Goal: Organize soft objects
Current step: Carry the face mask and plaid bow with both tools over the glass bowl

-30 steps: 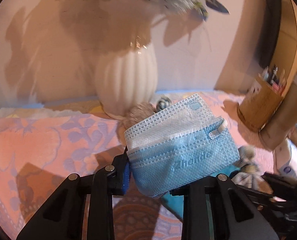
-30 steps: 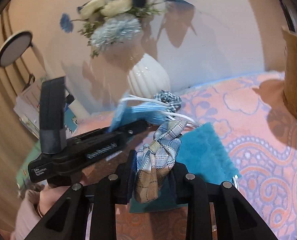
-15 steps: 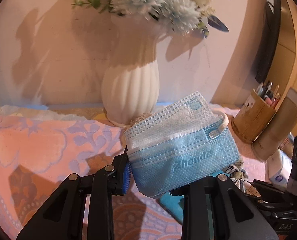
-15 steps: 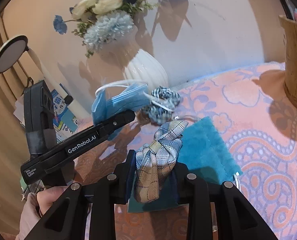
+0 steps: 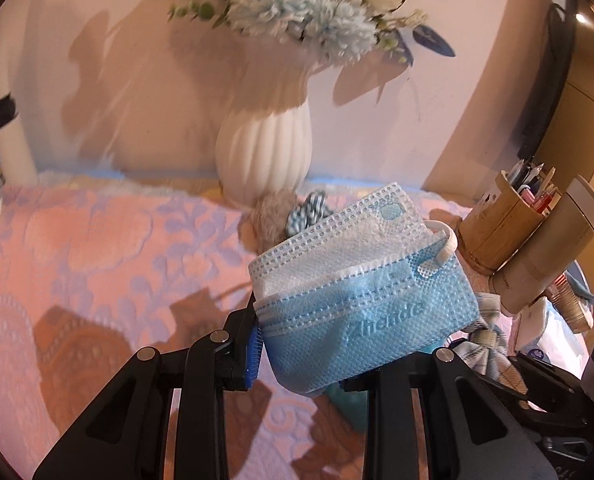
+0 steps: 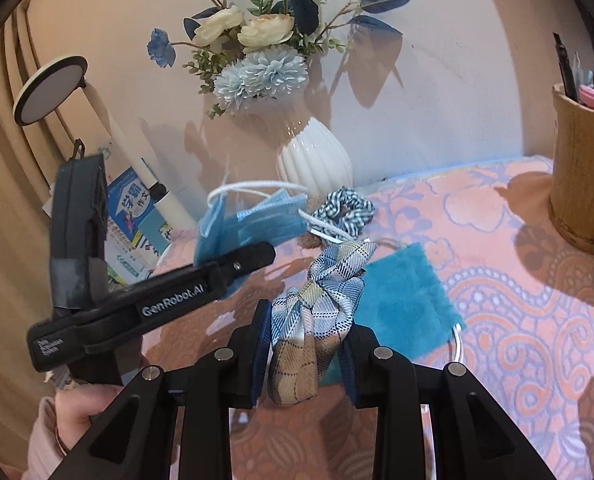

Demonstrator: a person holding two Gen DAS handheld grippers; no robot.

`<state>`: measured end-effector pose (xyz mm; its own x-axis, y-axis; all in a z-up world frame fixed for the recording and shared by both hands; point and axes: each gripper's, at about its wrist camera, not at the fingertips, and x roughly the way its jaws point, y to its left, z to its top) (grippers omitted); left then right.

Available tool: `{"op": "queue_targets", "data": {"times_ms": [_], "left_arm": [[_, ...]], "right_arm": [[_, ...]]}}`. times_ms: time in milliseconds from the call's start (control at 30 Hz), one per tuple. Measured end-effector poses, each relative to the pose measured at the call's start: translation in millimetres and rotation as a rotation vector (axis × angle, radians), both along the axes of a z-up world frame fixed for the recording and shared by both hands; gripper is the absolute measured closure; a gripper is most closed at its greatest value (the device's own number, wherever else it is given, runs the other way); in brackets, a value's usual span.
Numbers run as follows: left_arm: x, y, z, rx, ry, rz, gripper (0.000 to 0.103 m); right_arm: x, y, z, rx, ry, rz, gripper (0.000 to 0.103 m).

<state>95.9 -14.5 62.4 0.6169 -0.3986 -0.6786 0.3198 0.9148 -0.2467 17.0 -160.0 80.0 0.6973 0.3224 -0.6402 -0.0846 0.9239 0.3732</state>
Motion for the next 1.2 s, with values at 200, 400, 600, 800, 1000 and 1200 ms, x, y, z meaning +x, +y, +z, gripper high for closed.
{"op": "queue_targets", "data": {"times_ms": [200, 400, 600, 800, 1000, 1200], "left_arm": [[-11, -5, -6, 0.053, 0.065, 0.063, 0.078], [-33, -29, 8, 0.11, 0.054, 0.045, 0.078], [-58, -65, 25, 0.058, 0.047, -0.041, 0.078], [-77, -111, 37, 0.066, 0.027, -0.127, 0.078], [-94, -157, 46, 0.066, 0.016, -0.224, 0.078], [-106, -217, 61, 0.058, -0.01, -0.336, 0.078]], "right_arm": [[-15, -5, 12, -0.038, 0.036, 0.013, 0.073], [-32, -19, 25, -0.044, 0.065, 0.004, 0.073], [-61, -48, 49, -0.032, 0.043, -0.039, 0.073], [-90, -89, 69, -0.029, 0.021, -0.113, 0.073], [-114, -140, 86, -0.041, 0.006, -0.208, 0.073], [-132, -201, 113, -0.045, -0.033, -0.315, 0.073]]}}
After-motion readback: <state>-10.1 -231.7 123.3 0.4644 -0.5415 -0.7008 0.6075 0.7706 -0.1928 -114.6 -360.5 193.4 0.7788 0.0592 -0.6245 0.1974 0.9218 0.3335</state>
